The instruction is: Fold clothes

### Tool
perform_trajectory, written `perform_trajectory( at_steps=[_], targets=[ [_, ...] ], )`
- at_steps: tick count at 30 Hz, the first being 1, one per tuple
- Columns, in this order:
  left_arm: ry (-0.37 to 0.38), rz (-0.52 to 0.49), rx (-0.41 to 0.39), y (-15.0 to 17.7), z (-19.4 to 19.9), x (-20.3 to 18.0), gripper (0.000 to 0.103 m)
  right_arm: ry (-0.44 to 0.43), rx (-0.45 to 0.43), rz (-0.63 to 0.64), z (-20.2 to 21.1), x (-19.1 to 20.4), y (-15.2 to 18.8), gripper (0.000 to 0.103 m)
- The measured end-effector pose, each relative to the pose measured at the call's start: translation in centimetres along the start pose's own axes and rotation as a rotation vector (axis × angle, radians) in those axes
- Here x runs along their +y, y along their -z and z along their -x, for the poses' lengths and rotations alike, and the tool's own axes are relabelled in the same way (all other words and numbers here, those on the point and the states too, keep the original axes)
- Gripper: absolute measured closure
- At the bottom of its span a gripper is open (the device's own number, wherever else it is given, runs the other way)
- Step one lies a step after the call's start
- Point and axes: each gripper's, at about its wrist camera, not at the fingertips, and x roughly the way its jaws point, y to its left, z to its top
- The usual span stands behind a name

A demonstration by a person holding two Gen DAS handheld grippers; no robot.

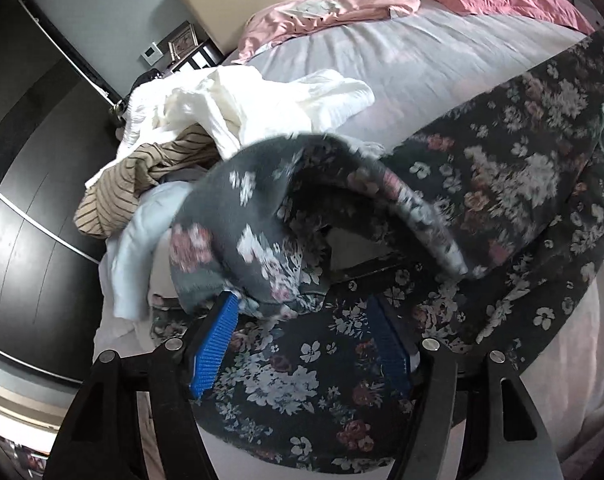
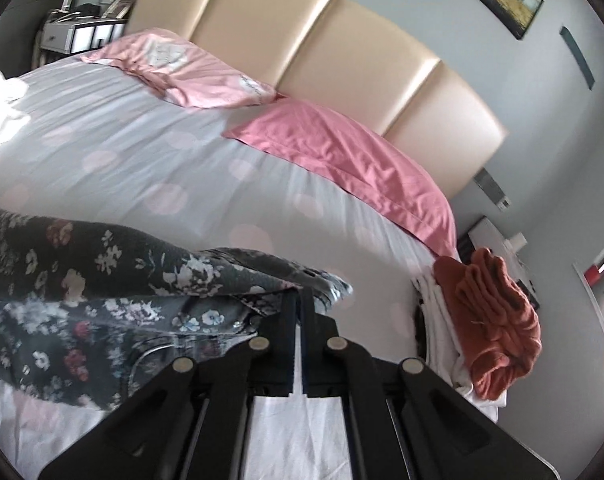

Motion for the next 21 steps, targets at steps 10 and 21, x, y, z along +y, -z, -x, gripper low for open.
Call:
perform_trajectory(
  at_steps=[10, 21],
  targets=[
    [-0.013, 0.021, -0.024, -2.5, -3.5, -0.9, 0.034, -0.006, 0.059, 0.003, -2.6, -0.6, 1.1, 0.102],
    [0.005, -0.055, -0.066, -4.6, -5.1, -3.3, 0.035, -0.021, 0.104, 0.005, -4.9, -0.1, 1.6, 0.102]
  ],
)
